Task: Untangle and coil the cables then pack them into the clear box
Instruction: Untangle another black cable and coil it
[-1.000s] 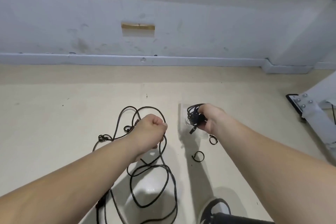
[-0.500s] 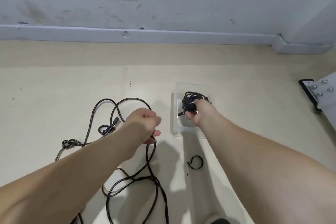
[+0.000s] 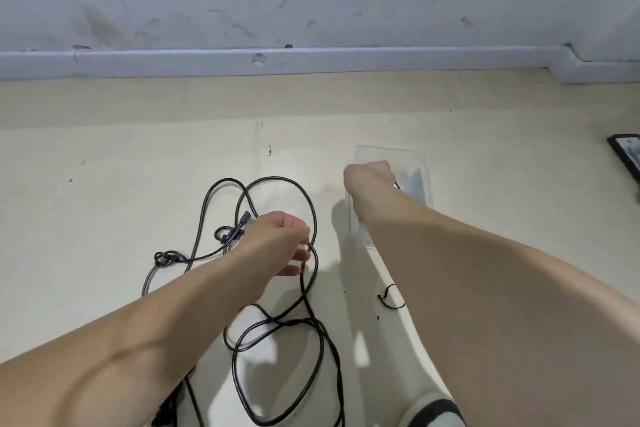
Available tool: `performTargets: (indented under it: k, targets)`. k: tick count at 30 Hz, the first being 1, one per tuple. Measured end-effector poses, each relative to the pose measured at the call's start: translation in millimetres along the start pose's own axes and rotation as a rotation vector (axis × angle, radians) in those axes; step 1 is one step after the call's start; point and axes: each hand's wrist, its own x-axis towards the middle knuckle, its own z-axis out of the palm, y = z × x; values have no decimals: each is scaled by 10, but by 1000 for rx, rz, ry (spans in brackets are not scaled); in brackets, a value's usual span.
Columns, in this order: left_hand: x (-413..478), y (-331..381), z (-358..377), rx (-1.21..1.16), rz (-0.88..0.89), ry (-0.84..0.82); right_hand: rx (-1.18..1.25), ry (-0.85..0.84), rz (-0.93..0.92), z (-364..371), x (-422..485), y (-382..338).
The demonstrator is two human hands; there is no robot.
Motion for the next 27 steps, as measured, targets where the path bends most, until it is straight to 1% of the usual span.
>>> performTargets:
  k: [2,4,9,12,14,16,20,21,23,25,27]
  targets:
    - [-142,-25,-71,4,25,6,-88,6,-61,161,-274,-68]
    - [-213,-85,-117,21,42,4,-162,-42,-133,285,-451,-25]
    - [-291,-481,-398,38,16,36,-245,-306,-267,538,-786,335]
    - [-191,-811,-617,101,-89,79,-352,-438,-227,700,-843,478]
    - [-101,-1014,-793,197,-160,82,-459,-517,-186,810,-898,511]
    - [4,-1162,-972,294,-184,93,-576,-580,-173,945,-922,500]
    - [243,-1335,-1289,369,-156,261,-751,-652,-206,1225,-937,401]
    - [305,-1354,-1358,380,-131,306,-775,-659,-221,1290,-929,386]
    - [470,-1350,-1482,492,-46,365,-781,-657,-232,1395,-913,382]
    - [659,-1286,-1568,585,11,368,-789,-660,-266,1489,-879,419]
    - [832,-1248,-1605,666,47,274,-810,-671,-316,1545,-850,491]
